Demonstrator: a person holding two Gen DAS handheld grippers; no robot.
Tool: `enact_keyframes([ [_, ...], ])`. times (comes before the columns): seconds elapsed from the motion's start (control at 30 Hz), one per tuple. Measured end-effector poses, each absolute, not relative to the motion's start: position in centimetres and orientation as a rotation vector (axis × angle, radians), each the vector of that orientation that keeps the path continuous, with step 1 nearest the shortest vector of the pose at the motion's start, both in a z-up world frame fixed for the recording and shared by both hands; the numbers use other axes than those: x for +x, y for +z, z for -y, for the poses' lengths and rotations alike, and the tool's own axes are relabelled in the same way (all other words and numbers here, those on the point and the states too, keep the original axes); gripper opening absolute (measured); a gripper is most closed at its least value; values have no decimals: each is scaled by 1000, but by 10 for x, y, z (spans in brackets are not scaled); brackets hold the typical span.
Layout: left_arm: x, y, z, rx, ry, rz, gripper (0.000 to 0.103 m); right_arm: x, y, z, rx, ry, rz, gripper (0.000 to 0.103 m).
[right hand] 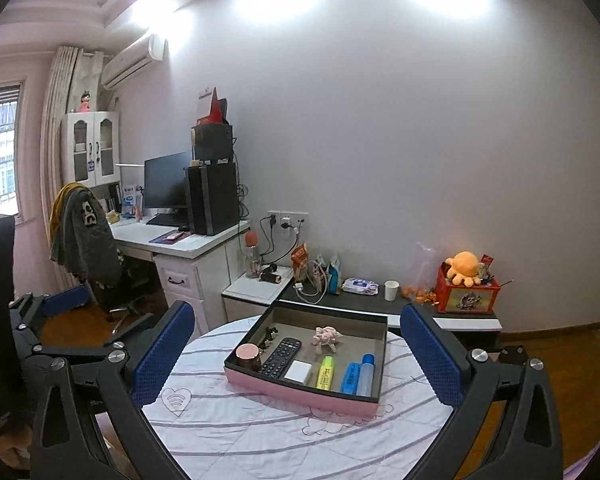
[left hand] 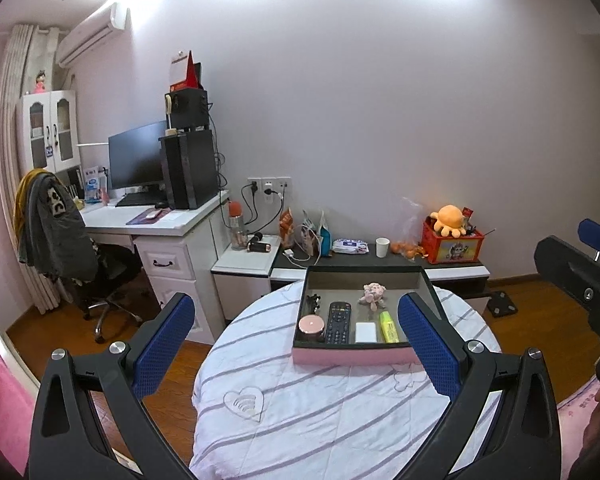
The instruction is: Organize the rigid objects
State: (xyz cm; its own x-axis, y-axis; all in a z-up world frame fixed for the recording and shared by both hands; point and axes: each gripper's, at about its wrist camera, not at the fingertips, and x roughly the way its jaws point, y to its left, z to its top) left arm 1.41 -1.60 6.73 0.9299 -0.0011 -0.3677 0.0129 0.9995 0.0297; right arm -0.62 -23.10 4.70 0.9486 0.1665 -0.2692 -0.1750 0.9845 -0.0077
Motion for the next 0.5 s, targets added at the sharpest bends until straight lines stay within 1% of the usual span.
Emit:
enact_keyframes([
  [0.1, 7, 67, 14, 26, -2, -369, 103, -16, 44, 233, -30, 138, -260, 103],
  [0.5, -16, 68, 16, 43, 0, -351, 103, -30, 28, 223, -90, 71, -331, 103],
])
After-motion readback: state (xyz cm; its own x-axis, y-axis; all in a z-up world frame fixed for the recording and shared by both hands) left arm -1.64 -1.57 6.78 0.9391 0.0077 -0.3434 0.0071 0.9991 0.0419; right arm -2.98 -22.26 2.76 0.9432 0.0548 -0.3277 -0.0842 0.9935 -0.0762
